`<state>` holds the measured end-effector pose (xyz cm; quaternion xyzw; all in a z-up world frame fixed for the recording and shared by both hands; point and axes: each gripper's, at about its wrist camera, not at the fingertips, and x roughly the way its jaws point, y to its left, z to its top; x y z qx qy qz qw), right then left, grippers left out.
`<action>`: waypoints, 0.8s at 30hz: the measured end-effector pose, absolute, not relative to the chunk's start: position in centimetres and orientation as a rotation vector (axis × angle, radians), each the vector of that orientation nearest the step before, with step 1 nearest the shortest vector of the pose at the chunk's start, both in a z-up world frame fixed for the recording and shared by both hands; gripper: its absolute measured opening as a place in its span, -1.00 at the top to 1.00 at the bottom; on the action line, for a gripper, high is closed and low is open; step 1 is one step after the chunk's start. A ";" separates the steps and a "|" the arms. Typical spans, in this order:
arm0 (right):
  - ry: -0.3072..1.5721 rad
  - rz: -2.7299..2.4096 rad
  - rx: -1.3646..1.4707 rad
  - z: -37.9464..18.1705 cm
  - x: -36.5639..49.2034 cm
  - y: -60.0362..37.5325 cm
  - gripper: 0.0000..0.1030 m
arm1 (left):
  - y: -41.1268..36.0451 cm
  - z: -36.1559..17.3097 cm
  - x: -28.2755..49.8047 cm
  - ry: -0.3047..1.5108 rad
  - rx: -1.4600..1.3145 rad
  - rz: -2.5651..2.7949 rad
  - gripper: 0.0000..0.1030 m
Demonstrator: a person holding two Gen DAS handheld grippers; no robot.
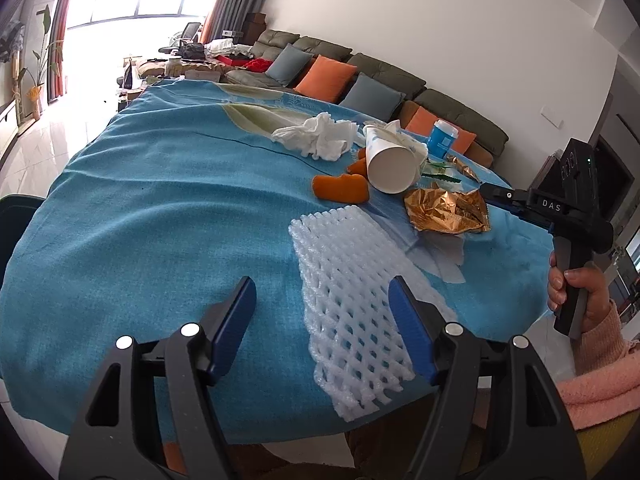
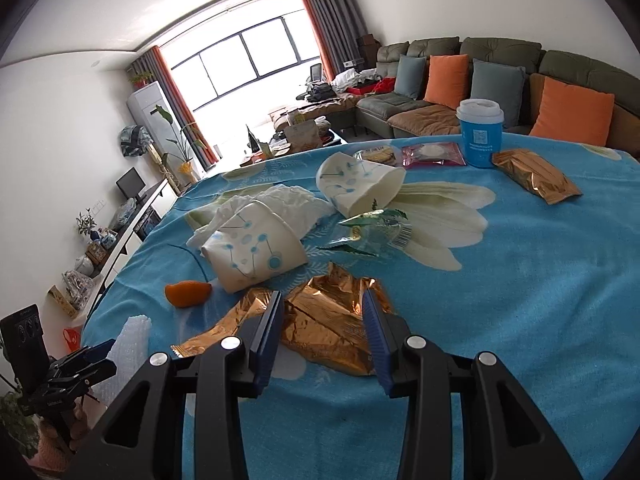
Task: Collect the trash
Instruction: 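Return both tools to the table and grasp another foam net with the left tool, then lift the foam net with the left tool while the right tool grasps a gold foil wrapper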
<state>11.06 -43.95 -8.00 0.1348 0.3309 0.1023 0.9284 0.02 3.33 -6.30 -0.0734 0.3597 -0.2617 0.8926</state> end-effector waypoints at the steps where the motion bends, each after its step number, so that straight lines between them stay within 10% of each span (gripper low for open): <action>1: 0.680 0.220 0.287 -8.1 11.0 -44.0 0.26 | 3.3 -6.3 0.0 0.749 -0.153 -0.546 -0.30; 24: 0.802 0.439 0.367 -10.9 10.5 -39.4 0.50 | 3.0 -6.7 -1.0 0.777 -0.129 -0.570 0.57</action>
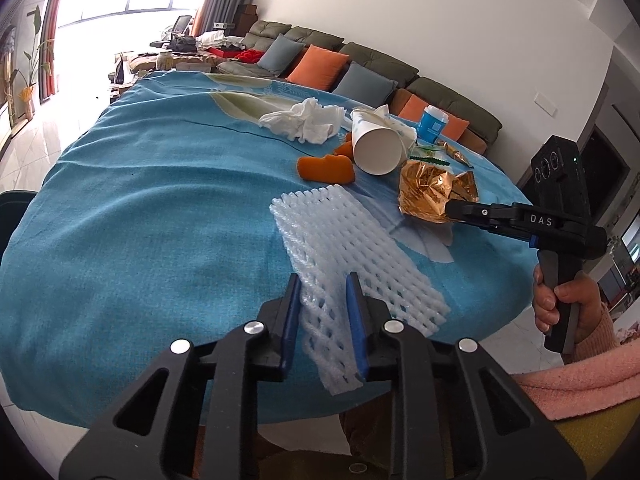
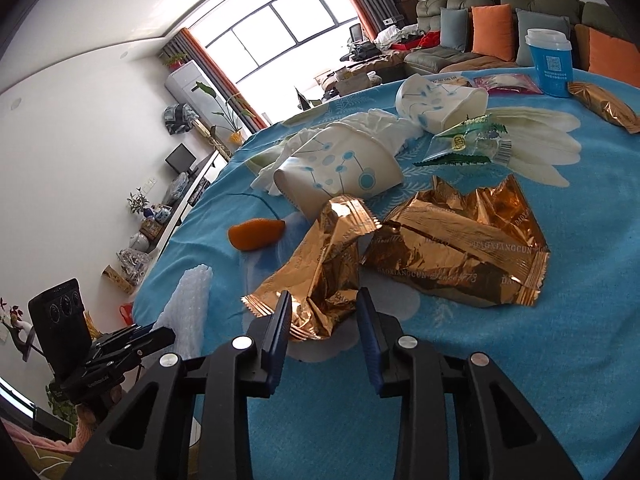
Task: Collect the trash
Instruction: 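Lift the foam net with the left tool while the right tool grasps a gold foil wrapper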
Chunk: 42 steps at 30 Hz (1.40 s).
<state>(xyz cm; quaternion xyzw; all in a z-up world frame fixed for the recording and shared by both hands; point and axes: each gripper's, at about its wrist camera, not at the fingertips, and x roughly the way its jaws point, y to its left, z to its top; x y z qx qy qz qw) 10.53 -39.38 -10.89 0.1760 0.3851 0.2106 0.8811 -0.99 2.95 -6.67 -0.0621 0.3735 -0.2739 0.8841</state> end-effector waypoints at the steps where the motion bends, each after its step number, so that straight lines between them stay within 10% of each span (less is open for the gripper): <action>1: 0.802 0.440 0.368 -10.9 10.5 -39.4 0.58 | 3.0 -6.6 -1.1 0.775 -0.129 -0.571 0.63; 42: 0.732 0.784 0.144 -6.2 13.9 -25.0 0.61 | 14.3 -0.4 -4.3 0.554 -0.217 -0.303 0.75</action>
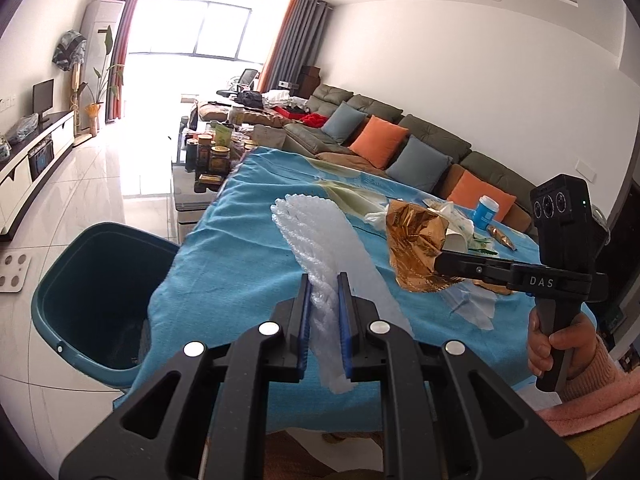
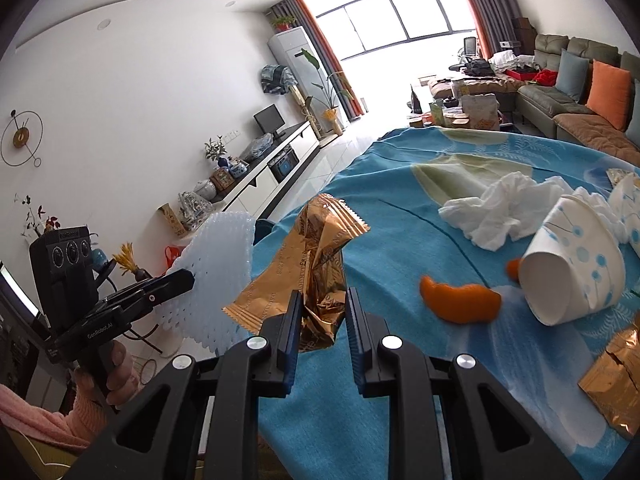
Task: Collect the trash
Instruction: 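Lift the foam net with the left tool while the right tool grasps a gold foil wrapper, then carry both items to the teal bin and open both tools to drop them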
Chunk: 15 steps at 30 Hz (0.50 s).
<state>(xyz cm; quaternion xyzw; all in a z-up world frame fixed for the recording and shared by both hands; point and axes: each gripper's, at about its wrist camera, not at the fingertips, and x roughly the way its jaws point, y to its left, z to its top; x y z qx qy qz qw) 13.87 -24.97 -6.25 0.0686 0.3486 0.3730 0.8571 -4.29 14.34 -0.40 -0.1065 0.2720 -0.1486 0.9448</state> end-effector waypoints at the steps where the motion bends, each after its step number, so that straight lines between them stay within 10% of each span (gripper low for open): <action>1: 0.732 0.793 0.137 -6.1 13.9 -24.4 0.61 | 14.9 -0.3 -4.3 0.551 -0.221 -0.289 0.75; 15: 0.751 0.923 0.044 -5.4 15.3 -17.2 0.61 | 21.3 0.0 -5.6 0.525 -0.270 -0.112 0.75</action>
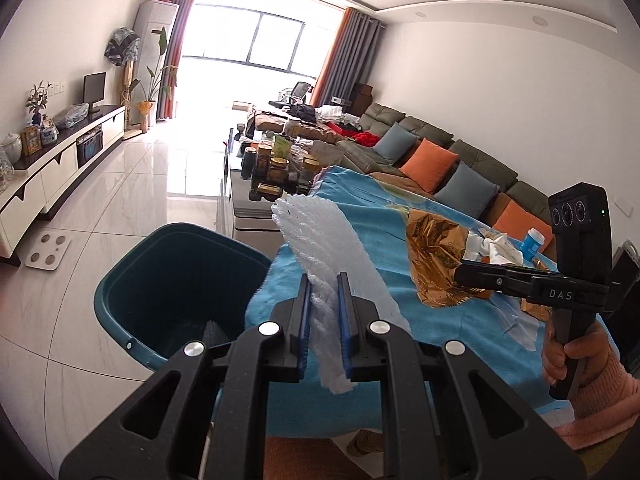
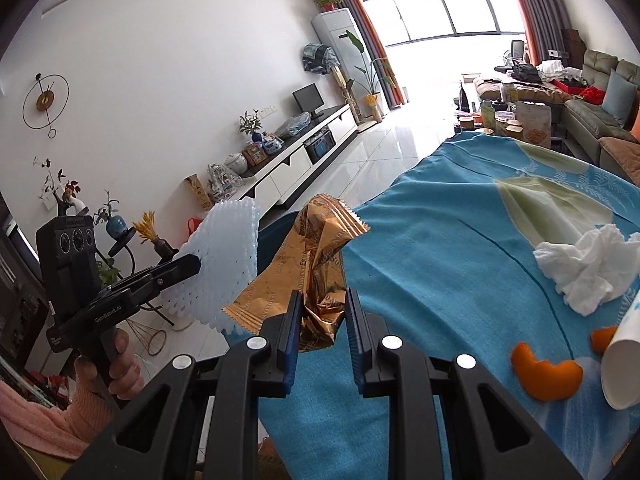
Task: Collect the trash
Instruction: 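Carry both items to the teal bin and open both tools to drop them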
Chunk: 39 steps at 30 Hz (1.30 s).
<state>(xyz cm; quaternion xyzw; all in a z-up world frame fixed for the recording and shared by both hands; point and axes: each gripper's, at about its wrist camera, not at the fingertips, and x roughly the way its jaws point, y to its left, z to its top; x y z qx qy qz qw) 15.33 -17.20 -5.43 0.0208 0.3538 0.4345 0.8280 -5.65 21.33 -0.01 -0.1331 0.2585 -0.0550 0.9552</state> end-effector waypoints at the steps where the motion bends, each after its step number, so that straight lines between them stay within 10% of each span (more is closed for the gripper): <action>1: 0.754 0.930 0.040 -5.5 15.5 -16.8 0.61 | 21.8 0.0 -5.7 0.525 -0.274 -0.101 0.75; 39: 0.864 1.036 -0.153 -7.4 20.2 -2.5 0.60 | 30.7 -4.2 -2.7 0.623 -0.336 0.188 0.75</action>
